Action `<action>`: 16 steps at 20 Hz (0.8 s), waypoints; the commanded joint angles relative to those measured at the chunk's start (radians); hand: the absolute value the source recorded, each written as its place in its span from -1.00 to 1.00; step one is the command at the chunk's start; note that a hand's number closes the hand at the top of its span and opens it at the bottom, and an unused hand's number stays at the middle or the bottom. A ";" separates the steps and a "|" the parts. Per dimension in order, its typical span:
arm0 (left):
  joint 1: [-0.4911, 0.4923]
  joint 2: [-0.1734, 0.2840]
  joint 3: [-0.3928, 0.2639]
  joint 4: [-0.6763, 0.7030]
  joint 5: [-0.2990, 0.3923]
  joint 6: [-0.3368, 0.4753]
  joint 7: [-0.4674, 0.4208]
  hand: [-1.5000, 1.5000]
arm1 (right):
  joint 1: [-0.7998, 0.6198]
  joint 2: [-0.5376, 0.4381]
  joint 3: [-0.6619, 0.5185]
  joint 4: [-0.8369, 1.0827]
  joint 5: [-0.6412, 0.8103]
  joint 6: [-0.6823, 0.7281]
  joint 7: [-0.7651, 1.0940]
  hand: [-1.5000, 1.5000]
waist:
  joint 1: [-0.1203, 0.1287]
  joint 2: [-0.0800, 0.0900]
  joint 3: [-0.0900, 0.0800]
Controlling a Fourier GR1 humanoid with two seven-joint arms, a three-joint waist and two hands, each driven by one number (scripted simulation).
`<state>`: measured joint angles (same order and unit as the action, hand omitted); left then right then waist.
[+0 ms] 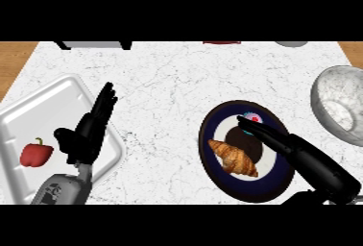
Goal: Pick the croissant from the plate and place it in the bowl
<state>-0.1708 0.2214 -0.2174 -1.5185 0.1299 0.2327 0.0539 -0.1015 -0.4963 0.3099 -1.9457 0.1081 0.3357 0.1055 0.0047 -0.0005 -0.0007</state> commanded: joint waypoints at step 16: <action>0.038 -0.074 0.074 0.028 -0.079 -0.067 -0.052 0.00 | -0.013 0.116 -0.117 0.270 0.063 0.209 -0.235 -1.00 | -0.004 0.001 0.001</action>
<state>-0.1340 0.1707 -0.1601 -1.5478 0.0654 0.1751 0.0669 -0.0803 -0.4057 0.2311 -1.7601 0.1835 0.5149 -0.0556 -0.0002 -0.0004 0.0001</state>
